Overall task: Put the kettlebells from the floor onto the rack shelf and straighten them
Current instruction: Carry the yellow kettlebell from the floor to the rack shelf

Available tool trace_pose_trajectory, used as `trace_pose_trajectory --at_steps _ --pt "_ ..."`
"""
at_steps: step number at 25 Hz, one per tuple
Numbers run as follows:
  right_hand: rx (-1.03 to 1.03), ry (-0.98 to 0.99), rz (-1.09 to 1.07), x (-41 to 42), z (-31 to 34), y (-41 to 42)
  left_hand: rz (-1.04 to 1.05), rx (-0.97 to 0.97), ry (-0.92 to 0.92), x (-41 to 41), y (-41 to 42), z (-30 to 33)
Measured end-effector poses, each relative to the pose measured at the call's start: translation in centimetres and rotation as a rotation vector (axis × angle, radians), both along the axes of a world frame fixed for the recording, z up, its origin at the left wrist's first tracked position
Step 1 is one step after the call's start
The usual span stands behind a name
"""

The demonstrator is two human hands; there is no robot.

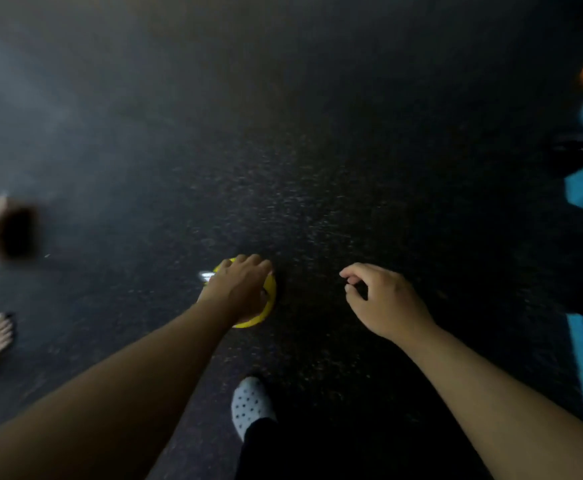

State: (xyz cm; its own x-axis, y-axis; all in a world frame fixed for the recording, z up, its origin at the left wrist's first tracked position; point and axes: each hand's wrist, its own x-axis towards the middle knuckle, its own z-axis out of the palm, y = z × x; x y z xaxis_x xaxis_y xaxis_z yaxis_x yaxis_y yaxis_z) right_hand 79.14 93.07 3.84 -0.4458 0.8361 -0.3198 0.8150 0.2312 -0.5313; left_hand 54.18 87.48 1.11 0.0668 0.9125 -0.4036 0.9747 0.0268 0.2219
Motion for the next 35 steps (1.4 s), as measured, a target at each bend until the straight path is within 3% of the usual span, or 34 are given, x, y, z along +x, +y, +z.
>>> trace_pose_trajectory --at_steps 4,9,13,18,22,27,35 --pt "-0.016 0.019 0.122 -11.6 -3.8 0.8 0.136 -0.050 0.057 -9.9 -1.5 -2.8" --pt "-0.129 -0.041 0.230 -18.5 -12.1 0.5 0.245 -0.130 0.079 -15.8 -2.0 -8.9" --pt "-0.261 -0.180 0.269 -20.0 -19.9 0.0 0.052 -0.239 0.138 -16.1 0.0 -15.1" --pt "-0.437 -0.085 0.213 -19.9 -23.7 -0.6 -0.018 -0.339 0.024 -14.9 1.5 -19.3" --pt "-0.396 -0.066 0.238 -18.0 -21.5 -0.6 -0.098 -0.409 -0.023 -13.0 2.0 -18.0" --pt "-0.371 -0.059 0.108 -11.0 -18.4 1.6 -0.137 -0.389 -0.104 -5.9 4.7 -15.2" --pt "-0.361 -0.040 -0.121 7.2 -14.3 4.9 -0.330 -0.392 -0.066 12.7 11.8 -10.9"
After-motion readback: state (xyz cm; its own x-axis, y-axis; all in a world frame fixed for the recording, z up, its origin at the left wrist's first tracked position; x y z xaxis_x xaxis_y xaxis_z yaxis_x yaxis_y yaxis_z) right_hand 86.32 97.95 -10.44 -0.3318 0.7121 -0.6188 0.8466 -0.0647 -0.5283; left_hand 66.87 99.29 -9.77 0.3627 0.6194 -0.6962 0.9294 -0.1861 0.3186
